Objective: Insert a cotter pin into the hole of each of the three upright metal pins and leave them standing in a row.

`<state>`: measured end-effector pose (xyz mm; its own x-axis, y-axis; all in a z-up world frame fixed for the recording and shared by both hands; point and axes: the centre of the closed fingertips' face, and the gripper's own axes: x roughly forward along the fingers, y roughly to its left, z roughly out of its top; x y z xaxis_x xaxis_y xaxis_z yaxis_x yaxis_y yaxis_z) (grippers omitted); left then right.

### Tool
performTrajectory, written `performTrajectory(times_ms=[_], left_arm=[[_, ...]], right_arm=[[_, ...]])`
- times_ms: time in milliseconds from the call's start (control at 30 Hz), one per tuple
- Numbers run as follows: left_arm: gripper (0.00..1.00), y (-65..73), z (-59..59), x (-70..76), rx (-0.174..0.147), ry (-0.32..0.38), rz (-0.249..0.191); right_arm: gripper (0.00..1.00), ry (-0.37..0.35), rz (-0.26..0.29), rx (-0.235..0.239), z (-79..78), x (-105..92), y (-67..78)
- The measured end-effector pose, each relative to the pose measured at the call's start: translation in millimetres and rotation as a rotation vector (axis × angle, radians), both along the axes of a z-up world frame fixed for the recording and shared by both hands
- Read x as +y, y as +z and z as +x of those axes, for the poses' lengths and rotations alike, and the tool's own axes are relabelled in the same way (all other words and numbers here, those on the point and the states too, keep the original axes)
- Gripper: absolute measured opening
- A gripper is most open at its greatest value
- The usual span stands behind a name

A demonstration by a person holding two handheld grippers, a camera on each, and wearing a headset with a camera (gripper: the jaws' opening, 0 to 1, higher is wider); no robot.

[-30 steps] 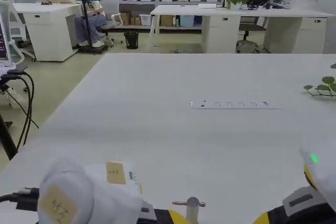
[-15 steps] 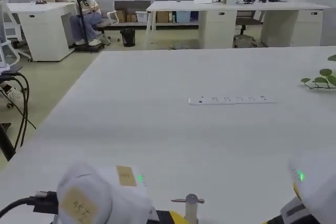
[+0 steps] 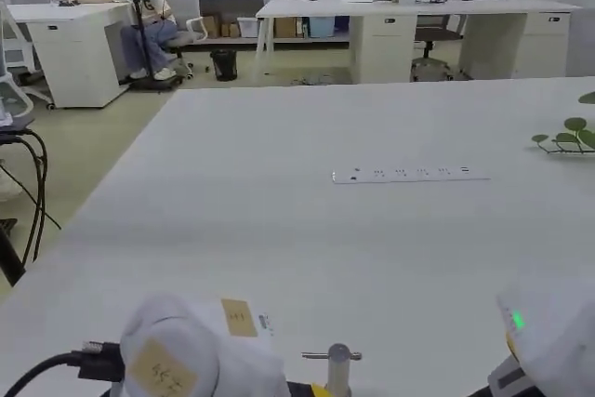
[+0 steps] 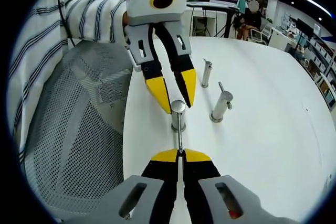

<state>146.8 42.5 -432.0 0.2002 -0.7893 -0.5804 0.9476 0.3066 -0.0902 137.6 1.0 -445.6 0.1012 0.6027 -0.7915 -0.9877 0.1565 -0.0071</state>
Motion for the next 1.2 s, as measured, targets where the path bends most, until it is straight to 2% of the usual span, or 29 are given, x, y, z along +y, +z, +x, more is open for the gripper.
performTrajectory(times_ms=[100, 367, 467, 900, 1200], left_arm=[[0.1, -2.6, -0.5, 0.6, 0.011, 0.005, 0.01], [0.1, -2.6, 0.5, 0.3, 0.013, 0.007, 0.008], [0.1, -3.0, 0.7, 0.4, 0.032, 0.018, 0.003], [0.1, -4.0, 1.1, 0.2, 0.012, 0.0, 0.013], [0.09, -5.2, 1.4, -0.1, 0.025, 0.008, 0.014]], right_arm=[[0.0, -0.001, 0.005, 0.003, 0.5, 0.0, 0.7], [0.0, 0.003, 0.001, 0.011, 0.4, -0.4, -1.8], [0.0, 0.007, 0.0, 0.007, 0.6, 0.0, -2.2], [0.0, 0.035, -0.002, -0.006, 6.7, 9.5, -1.9], [0.0, 0.047, -0.014, -0.01, 11.9, 13.7, -5.2]])
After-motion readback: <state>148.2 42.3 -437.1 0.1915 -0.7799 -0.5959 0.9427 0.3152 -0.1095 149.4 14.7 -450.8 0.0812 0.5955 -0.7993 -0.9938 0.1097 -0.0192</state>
